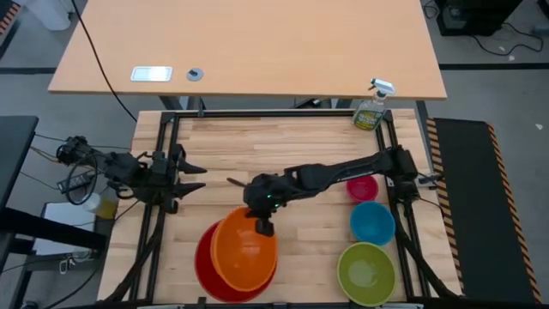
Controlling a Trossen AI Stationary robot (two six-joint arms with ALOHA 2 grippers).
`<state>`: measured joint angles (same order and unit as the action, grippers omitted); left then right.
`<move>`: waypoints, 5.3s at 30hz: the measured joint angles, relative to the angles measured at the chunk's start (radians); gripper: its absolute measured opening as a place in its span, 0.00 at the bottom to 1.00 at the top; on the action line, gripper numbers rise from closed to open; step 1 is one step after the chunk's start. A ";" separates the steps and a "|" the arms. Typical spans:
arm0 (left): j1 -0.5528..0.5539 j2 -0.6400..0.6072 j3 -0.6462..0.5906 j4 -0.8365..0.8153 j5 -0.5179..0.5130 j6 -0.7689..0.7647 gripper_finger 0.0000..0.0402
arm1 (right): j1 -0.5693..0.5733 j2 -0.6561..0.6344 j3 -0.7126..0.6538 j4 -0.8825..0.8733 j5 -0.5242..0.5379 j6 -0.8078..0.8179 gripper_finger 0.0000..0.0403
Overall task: Nest bowls inside each other
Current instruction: Stack the orange bowl on the red bowl, then stack the green bowl on the orange bowl, then stack the blue bowl on the green bowl
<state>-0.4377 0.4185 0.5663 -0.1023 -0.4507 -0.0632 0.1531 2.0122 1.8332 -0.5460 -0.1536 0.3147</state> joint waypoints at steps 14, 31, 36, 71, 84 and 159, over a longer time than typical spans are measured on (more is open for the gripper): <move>0.000 0.000 0.000 -0.017 0.001 0.007 0.47 | 0.008 0.137 -0.001 0.015 0.029 -0.099 0.07; 0.000 0.000 0.000 -0.051 0.002 0.004 0.47 | -0.001 0.129 0.001 -0.035 -0.027 -0.178 0.28; 0.000 0.000 0.000 -0.052 0.002 0.004 0.47 | -0.021 0.102 -0.001 -0.034 -0.016 -0.185 0.39; 0.001 0.000 0.000 -0.167 0.003 -0.110 0.47 | 0.490 -0.116 -0.227 -0.964 0.107 0.404 0.50; 0.001 0.000 0.000 -0.190 0.002 -0.136 0.47 | 0.540 -0.116 -0.401 -0.739 0.156 0.251 0.56; 0.001 0.007 -0.001 -0.204 0.002 -0.161 0.47 | 0.085 0.033 0.150 -0.428 0.249 -0.026 0.45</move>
<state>-0.4371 0.4259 0.5655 -0.3065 -0.4486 -0.2240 0.2377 2.0457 1.9829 -0.9740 0.0953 0.2889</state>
